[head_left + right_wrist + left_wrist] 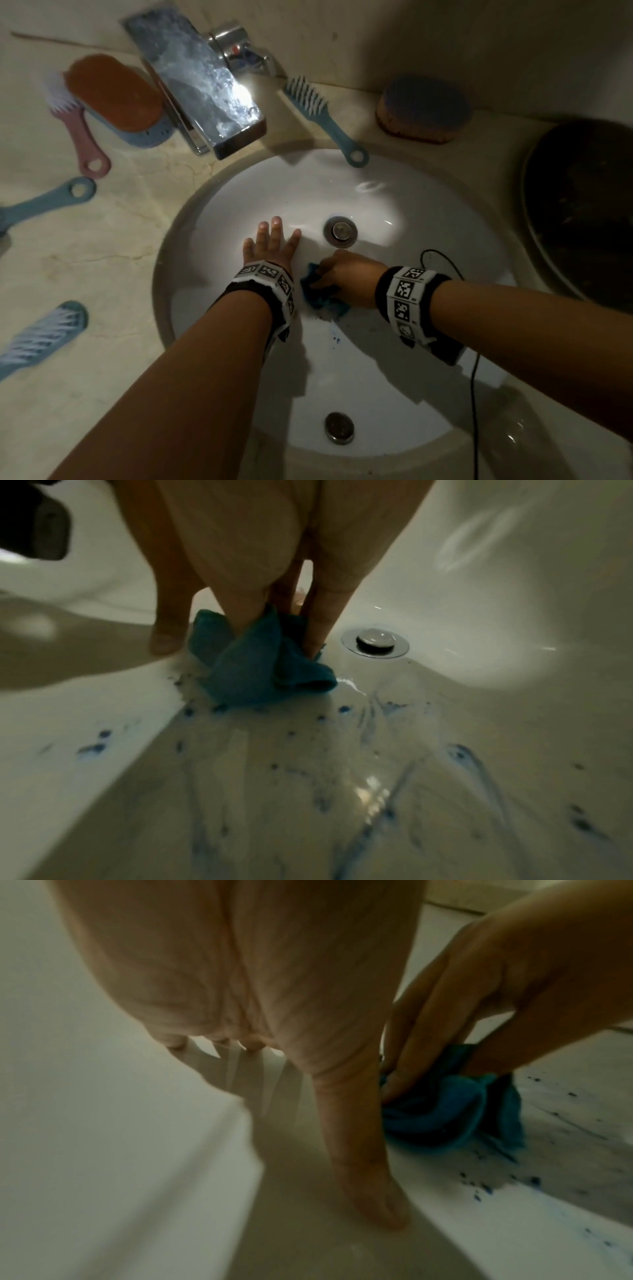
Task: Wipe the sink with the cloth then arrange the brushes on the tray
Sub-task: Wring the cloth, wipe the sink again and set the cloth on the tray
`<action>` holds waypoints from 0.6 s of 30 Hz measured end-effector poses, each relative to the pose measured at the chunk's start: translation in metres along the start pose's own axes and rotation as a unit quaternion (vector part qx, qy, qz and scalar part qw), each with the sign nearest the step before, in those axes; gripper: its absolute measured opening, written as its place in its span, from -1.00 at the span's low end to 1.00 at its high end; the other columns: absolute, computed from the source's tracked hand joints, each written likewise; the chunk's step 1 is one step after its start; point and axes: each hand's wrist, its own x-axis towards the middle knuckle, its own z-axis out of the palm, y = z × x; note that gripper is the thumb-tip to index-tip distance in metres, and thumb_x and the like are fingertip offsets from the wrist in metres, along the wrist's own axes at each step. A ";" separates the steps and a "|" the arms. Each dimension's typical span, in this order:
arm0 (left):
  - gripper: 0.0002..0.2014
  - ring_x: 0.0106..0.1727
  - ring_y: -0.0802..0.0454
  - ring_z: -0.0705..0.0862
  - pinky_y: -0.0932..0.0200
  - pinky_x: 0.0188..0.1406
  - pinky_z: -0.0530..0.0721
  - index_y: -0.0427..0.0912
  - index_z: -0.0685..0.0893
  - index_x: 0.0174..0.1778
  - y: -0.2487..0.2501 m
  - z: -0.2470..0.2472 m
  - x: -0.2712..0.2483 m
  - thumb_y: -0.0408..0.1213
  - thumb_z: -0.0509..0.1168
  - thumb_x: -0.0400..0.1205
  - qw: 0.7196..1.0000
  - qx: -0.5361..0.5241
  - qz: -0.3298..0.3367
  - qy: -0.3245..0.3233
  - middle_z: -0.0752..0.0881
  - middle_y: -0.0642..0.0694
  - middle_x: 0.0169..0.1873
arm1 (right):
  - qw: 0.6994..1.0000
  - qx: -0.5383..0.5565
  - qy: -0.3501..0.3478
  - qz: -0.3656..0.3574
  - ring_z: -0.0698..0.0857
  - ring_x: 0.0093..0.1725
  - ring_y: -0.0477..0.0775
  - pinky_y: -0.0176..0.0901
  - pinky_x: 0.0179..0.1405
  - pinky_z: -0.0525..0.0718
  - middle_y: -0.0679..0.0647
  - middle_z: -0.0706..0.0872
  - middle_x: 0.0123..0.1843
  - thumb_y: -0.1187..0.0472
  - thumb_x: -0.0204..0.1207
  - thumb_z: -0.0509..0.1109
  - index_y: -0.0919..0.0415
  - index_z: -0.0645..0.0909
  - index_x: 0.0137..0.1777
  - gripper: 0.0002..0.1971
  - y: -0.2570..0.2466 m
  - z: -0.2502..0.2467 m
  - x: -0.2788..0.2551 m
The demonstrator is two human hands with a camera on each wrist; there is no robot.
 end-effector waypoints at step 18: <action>0.34 0.60 -0.19 -0.46 -0.18 0.63 -0.28 0.11 -0.36 0.61 -0.002 0.000 -0.002 -0.09 0.63 0.24 1.000 -0.002 0.006 -0.001 -0.53 -0.15 0.56 | 0.997 0.059 -0.023 -0.050 0.64 0.24 0.08 -0.28 0.32 0.49 0.05 0.71 0.27 0.31 0.53 0.36 0.14 0.69 0.24 -0.70 -0.002 -0.016 -0.007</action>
